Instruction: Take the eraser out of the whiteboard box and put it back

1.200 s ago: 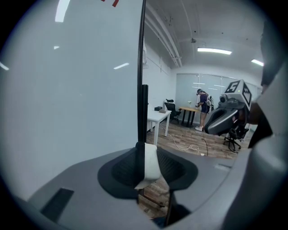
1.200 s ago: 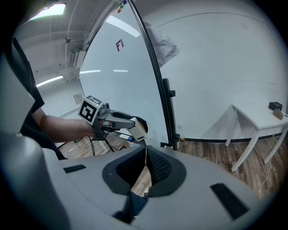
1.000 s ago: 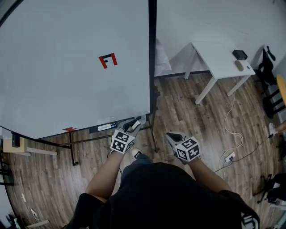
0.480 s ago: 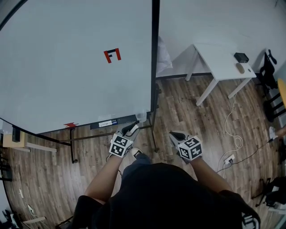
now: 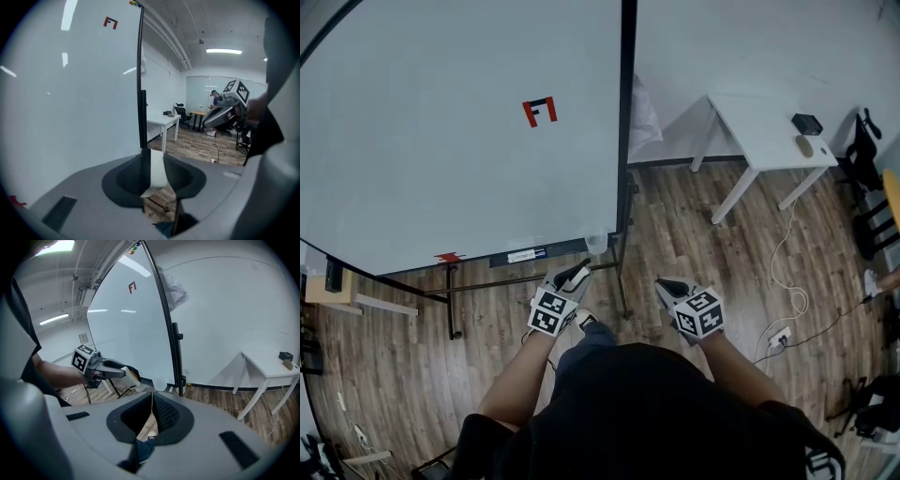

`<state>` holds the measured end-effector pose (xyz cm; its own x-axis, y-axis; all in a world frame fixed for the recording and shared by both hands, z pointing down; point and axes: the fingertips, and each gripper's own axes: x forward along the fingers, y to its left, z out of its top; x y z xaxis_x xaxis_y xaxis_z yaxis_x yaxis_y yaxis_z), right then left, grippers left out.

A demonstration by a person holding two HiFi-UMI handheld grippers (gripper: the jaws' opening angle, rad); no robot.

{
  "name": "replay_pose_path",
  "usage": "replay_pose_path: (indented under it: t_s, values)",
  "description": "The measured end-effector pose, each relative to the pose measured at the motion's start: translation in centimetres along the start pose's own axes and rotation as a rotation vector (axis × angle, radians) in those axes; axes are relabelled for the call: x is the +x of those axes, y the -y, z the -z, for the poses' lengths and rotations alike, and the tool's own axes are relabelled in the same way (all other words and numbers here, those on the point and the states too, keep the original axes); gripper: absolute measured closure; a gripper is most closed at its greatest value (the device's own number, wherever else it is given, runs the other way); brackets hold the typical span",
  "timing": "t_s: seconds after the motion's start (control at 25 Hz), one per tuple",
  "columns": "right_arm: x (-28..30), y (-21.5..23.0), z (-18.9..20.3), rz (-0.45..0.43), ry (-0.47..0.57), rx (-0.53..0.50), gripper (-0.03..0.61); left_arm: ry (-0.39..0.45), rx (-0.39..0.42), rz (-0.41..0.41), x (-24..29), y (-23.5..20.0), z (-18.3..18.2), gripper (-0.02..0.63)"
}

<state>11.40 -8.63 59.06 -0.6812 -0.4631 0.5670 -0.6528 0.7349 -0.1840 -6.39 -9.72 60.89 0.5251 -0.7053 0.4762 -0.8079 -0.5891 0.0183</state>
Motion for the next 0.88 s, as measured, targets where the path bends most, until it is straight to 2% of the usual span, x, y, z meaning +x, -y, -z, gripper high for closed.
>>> replay_pose_path:
  t_s: [0.88]
  values:
    - [0.0, -0.6, 0.6, -0.010, -0.016, -0.028, 0.578, -0.020, -0.021, -0.017, -1.3, 0.6, 1.5, 0.469]
